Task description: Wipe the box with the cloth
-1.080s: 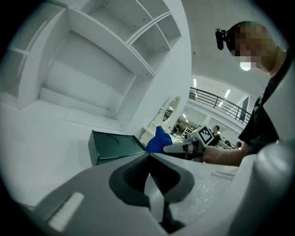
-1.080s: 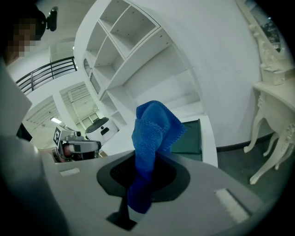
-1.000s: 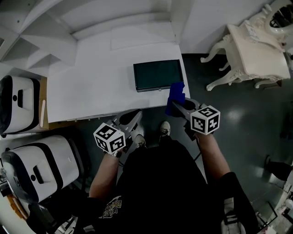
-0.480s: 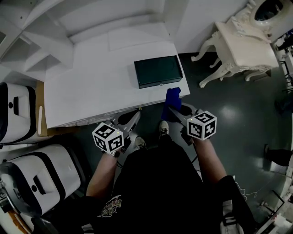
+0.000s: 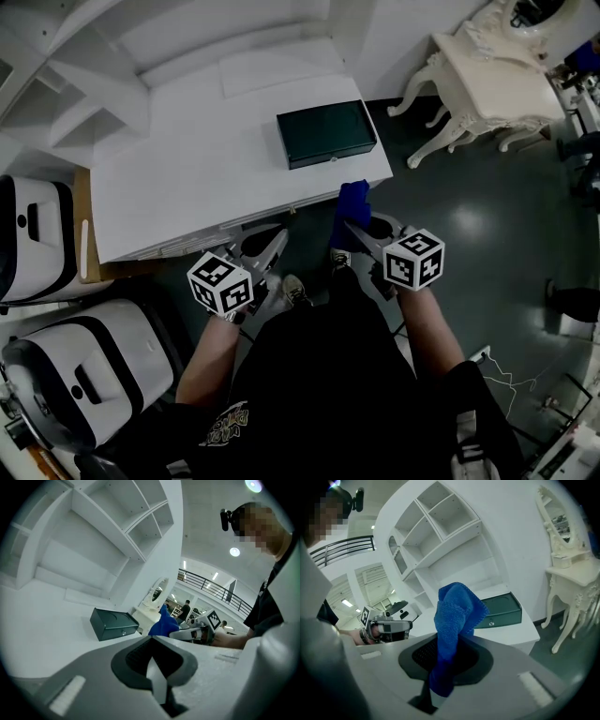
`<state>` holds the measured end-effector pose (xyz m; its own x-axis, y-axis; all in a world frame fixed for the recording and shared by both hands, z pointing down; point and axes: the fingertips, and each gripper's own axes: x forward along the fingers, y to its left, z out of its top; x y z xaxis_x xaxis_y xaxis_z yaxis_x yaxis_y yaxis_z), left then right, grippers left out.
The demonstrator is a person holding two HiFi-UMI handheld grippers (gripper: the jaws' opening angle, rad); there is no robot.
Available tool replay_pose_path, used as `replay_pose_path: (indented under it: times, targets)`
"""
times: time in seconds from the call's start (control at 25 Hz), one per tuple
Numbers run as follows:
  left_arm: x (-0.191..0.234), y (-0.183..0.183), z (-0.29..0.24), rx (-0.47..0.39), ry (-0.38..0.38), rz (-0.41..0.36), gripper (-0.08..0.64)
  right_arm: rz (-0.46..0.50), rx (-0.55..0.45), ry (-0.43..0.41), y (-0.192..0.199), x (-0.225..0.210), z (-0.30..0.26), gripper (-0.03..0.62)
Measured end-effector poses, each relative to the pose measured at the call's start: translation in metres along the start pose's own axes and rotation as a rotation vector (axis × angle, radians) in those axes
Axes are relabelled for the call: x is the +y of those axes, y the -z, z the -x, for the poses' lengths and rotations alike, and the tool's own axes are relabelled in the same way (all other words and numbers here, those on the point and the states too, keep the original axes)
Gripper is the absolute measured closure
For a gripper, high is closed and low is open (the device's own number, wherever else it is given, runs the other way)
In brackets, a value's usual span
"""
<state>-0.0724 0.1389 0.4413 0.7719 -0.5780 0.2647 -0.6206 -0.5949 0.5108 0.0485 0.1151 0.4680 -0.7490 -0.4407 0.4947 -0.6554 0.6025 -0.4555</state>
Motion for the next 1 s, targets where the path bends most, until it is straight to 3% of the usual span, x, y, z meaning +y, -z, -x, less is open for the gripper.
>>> replay_pose_path:
  times: [0.32,1.0]
  targets:
    - [-0.009,0.02,0.012,0.019,0.016,0.002,0.558,-0.016,-0.007,0.008,0.021,0.016,0.006,0.5]
    - [-0.029,0.022,0.017,0.017,0.034,-0.019,0.558,-0.013,-0.036,0.029,0.028,0.026,0.027,0.5]
